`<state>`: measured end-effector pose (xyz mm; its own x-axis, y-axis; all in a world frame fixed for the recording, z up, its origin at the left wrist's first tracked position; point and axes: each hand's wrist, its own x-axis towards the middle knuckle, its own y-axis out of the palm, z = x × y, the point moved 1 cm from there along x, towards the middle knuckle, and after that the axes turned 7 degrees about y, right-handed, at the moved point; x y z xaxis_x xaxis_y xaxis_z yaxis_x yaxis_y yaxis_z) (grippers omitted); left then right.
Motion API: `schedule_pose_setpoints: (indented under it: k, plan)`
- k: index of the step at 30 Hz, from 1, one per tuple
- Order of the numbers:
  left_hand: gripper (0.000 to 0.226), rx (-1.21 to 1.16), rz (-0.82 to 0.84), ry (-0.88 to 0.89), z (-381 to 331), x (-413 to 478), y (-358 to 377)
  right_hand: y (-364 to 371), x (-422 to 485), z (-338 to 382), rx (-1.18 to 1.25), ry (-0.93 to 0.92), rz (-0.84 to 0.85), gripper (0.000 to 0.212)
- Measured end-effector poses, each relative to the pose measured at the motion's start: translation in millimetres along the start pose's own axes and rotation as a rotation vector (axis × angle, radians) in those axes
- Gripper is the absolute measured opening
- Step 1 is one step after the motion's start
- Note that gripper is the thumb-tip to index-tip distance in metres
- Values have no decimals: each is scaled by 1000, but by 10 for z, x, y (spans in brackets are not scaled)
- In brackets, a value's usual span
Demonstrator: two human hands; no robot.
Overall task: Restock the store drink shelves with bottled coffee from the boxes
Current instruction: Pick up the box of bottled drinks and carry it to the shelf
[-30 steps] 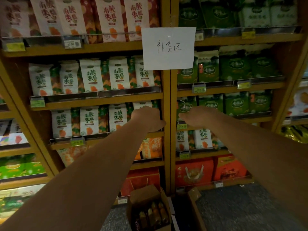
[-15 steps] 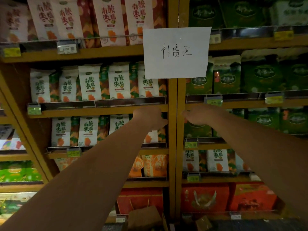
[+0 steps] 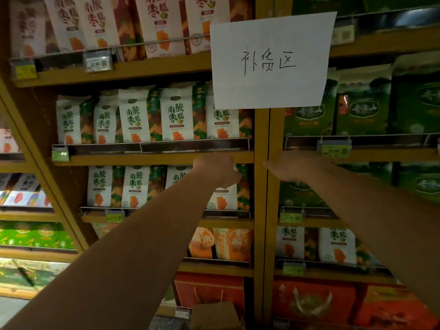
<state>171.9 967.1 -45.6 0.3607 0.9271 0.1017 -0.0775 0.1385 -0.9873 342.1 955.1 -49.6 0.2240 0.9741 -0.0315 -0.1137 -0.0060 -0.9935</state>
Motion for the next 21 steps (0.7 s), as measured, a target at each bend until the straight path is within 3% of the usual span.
schedule_pose_setpoints:
  k: [9,14,21]
  plan:
    - [53,14,87,60,173,224,334,273,193,200,45,30,70,66]
    - [52,-15,226,74,185,225,937,984,349,224,-36,44,183,77]
    - [42,-126,414,66,251,55,2175,2184,324,294,-132,25,416,70]
